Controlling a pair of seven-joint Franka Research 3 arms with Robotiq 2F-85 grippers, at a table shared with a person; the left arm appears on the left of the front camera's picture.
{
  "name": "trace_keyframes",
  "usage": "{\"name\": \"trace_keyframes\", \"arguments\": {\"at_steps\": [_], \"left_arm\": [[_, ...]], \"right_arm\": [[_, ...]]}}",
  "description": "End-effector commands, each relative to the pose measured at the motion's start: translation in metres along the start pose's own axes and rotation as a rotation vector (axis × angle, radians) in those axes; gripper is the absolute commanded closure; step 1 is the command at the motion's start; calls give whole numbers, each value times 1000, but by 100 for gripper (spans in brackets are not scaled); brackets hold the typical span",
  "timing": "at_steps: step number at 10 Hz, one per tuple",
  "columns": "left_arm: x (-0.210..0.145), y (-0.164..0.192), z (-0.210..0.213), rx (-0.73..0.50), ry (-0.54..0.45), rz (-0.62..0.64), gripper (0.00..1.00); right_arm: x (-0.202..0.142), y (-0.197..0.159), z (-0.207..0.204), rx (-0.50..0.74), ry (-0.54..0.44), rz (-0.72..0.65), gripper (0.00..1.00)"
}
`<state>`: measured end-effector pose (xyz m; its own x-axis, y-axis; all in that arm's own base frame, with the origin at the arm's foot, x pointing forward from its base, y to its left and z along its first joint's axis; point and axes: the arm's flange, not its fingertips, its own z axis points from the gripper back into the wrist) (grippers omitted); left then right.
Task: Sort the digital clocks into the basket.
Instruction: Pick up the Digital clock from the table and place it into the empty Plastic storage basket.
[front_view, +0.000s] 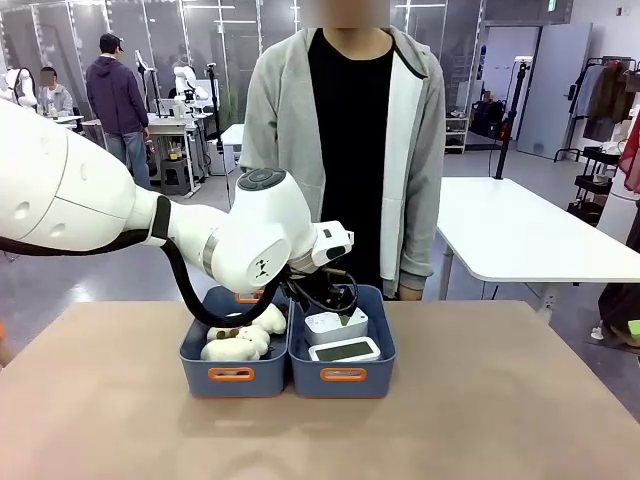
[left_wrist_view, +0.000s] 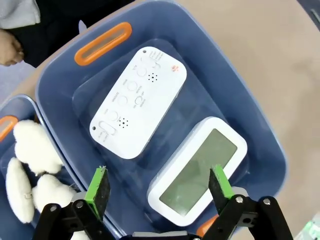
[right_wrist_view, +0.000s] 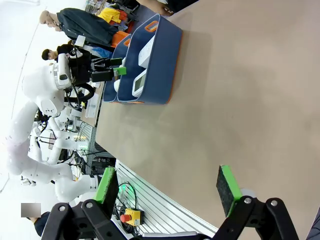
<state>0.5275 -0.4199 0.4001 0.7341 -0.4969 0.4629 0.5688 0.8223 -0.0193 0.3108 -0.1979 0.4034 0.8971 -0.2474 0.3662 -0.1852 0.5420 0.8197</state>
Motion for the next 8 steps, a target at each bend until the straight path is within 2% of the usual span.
{"name": "trace_keyframes", "arguments": {"at_steps": [1,8], "left_arm": [[0,1,-5,9,-7,-3,0],[0,1,-5,9,-7,-3,0]], "right_arm": [[0,2,-1,0,4,-3,0],[0,2,-1,0,4,-3,0]]}}
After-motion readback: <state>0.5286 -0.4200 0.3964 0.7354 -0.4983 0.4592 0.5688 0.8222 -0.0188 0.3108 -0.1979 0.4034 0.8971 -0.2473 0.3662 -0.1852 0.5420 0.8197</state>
